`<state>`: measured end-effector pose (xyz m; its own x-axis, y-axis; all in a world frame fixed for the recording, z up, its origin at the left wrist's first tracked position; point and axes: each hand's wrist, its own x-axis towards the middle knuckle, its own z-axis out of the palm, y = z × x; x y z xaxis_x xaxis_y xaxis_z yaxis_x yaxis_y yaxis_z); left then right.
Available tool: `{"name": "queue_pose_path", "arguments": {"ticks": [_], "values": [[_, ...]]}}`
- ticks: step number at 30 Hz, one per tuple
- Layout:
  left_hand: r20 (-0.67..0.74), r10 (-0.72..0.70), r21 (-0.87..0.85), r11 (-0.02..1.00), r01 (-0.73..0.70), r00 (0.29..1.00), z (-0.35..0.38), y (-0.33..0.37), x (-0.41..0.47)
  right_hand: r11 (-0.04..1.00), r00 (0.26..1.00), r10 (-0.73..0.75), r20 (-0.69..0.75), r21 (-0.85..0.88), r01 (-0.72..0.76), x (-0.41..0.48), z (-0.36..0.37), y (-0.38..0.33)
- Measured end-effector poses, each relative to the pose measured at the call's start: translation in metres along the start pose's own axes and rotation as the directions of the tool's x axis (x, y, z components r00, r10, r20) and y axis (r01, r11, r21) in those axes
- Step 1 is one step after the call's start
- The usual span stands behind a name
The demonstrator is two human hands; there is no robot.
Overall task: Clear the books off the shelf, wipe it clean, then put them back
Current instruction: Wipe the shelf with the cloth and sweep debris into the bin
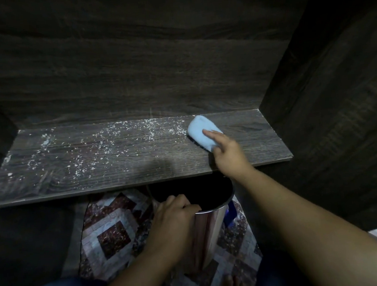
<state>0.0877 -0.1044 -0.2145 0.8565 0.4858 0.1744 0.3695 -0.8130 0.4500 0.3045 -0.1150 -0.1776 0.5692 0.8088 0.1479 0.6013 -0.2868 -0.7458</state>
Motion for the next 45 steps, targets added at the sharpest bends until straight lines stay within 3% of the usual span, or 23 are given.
{"name": "queue_pose_path", "arguments": {"ticks": [2, 4, 8, 11, 14, 18, 21, 24, 28, 38, 45], "values": [[-0.008, -0.002, -0.009, 1.0, 0.002, 1.0, 0.0, 0.0, -0.001, 0.975, 0.991, 0.13, 0.015, 0.179, -0.13, -0.005, -0.01, -0.001], [-0.02, -0.01, -0.021, 1.0, 0.01, 1.0, 0.0, -0.001, -0.003, 0.959, 0.984, 0.174, -0.047, 0.233, -0.159, -0.008, -0.019, 0.004], [-0.02, -0.018, -0.047, 0.999, 0.017, 1.0, -0.003, -0.007, -0.008, 0.996, 0.983, 0.085, -0.161, 0.002, -0.086, -0.009, -0.028, 0.012], [-0.017, -0.031, -0.05, 0.998, 0.03, 0.999, -0.002, -0.009, -0.009, 0.983, 0.994, 0.024, -0.108, -0.18, -0.043, -0.006, -0.022, 0.013], [-0.017, -0.025, -0.041, 0.999, 0.025, 1.0, -0.003, -0.006, -0.009, 0.968, 0.997, -0.079, -0.025, -0.243, 0.071, -0.008, -0.008, 0.011], [-0.044, 0.007, -0.008, 1.0, -0.008, 0.999, -0.008, -0.001, -0.006, 0.965, 0.984, -0.15, 0.101, -0.202, 0.167, -0.013, 0.004, -0.004], [-0.039, -0.007, 0.0, 1.0, 0.007, 0.999, -0.014, 0.001, -0.008, 0.989, 0.985, -0.095, 0.145, -0.101, 0.11, -0.014, 0.001, -0.017], [-0.006, -0.037, -0.012, 0.999, 0.037, 0.999, -0.019, 0.003, -0.01, 0.997, 0.996, -0.044, 0.081, -0.053, 0.048, -0.011, -0.008, -0.024], [0.016, -0.059, 0.031, 0.998, 0.059, 0.998, -0.028, 0.013, -0.011, 0.993, 1.0, -0.025, 0.009, -0.116, 0.026, -0.004, -0.017, -0.024], [0.02, -0.117, 0.042, 0.992, 0.116, 0.993, -0.048, 0.029, -0.02, 0.979, 1.0, 0.018, 0.013, -0.202, -0.015, -0.012, -0.013, -0.015], [0.017, -0.126, 0.044, 0.991, 0.125, 0.992, -0.045, 0.022, -0.024, 0.955, 0.981, 0.035, 0.19, -0.295, 0.023, -0.017, -0.004, -0.015]]}}
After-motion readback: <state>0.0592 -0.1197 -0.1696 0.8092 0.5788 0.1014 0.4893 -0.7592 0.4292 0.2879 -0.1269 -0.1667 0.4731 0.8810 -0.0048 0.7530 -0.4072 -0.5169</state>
